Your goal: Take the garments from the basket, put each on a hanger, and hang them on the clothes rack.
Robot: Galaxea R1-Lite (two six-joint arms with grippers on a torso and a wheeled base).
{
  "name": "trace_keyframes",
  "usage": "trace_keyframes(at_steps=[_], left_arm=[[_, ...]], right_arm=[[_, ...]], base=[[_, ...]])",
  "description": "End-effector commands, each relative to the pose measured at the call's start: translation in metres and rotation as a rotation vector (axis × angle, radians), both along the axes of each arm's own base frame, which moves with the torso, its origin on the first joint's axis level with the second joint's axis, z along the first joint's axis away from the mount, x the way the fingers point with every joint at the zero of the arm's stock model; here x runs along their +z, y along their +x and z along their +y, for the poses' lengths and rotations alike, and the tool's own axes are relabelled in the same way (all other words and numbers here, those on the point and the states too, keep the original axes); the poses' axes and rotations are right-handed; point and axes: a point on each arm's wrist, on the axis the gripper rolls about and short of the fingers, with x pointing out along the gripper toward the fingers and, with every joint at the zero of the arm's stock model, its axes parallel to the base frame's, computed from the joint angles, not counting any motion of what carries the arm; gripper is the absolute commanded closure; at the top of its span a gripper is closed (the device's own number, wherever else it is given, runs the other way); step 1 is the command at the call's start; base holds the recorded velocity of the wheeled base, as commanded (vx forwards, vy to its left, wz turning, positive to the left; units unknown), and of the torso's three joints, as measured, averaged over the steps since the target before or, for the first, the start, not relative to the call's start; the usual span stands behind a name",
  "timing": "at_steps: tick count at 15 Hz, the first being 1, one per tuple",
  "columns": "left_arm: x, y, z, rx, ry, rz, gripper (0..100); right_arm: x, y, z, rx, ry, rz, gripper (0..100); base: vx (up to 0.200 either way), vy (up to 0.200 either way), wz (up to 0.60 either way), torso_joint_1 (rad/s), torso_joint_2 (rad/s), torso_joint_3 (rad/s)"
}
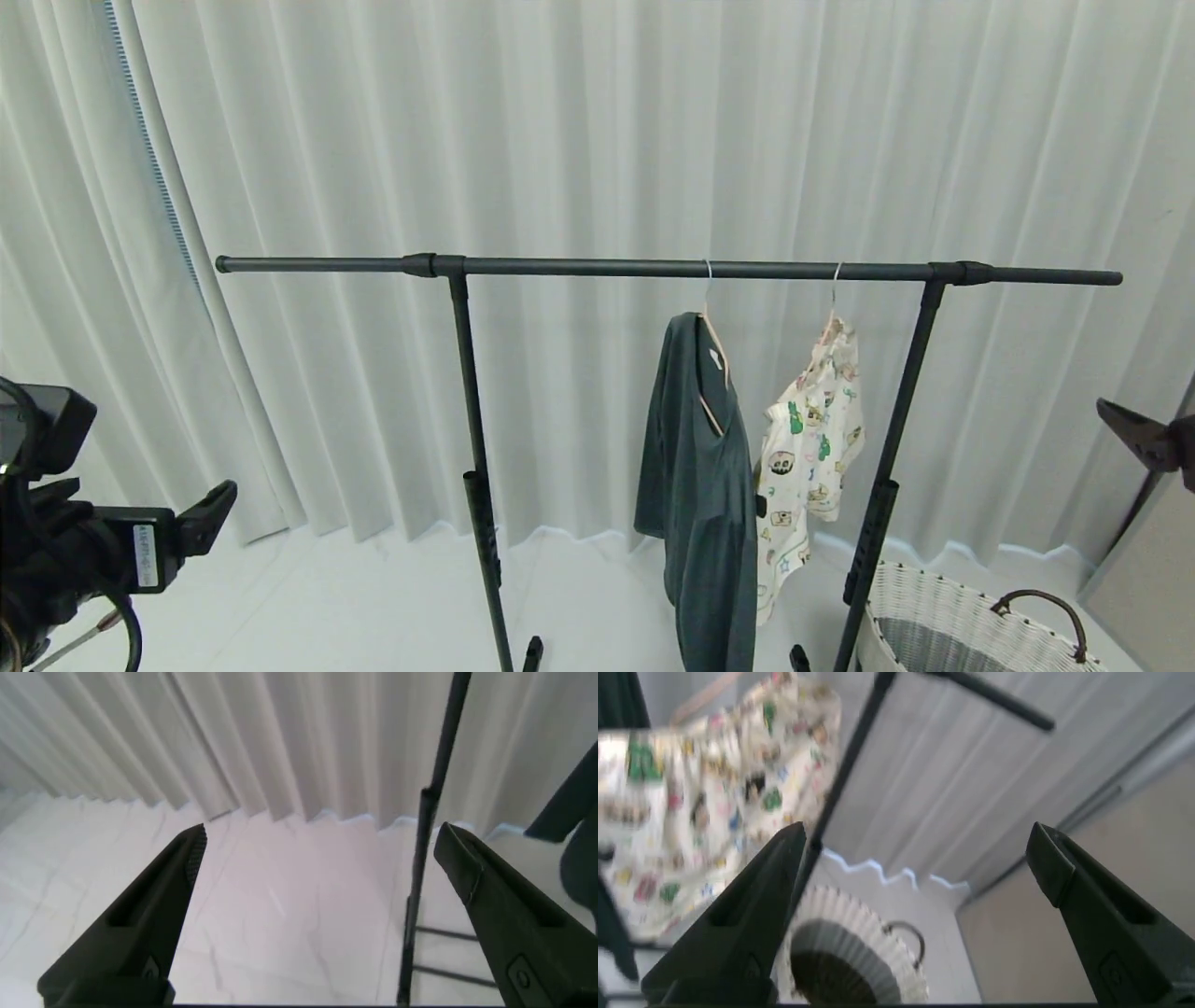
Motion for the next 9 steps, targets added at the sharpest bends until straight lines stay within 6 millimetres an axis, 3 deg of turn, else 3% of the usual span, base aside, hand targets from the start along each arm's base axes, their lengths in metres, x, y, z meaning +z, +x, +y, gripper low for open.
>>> trace_keyframes(at_steps=[1, 4, 5, 8, 9], left_arm=[[-0.013, -0.031, 0.001, 0.037, 0.015, -0.016, 0], [-0.042, -0.067, 0.001, 0.097, 0.036, -0.006, 0], [-0.052, -0.085, 0.0, 0.102, 0.038, -0.041, 0], [-0.064, -0.123, -0.001, 0.103, 0.038, -0.111, 0], [-0.072, -0.136, -0.002, 0.103, 0.042, -0.142, 0]], right_arm=[[-0.014, -0.032, -0.011, -0.045, -0.001, -0.021, 0], [-0.037, -0.073, -0.021, -0.089, -0.019, 0.012, 0], [-0.048, -0.099, -0.023, -0.098, -0.022, 0.033, 0], [-0.085, -0.148, -0.028, -0.143, -0.024, 0.077, 0], [-0.098, -0.156, -0.028, -0.16, -0.024, 0.079, 0]], base=[[-0.2, 0.0, 0.0, 0.002, 0.0, -0.002], [-0.2, 0.0, 0.0, 0.002, 0.0, 0.005], [-0.2, 0.0, 0.0, -0.002, 0.0, 0.002], [-0.2, 0.0, 0.0, -0.002, 0.0, 0.002], [0.0, 0.0, 0.0, 0.0, 0.0, 0.0]])
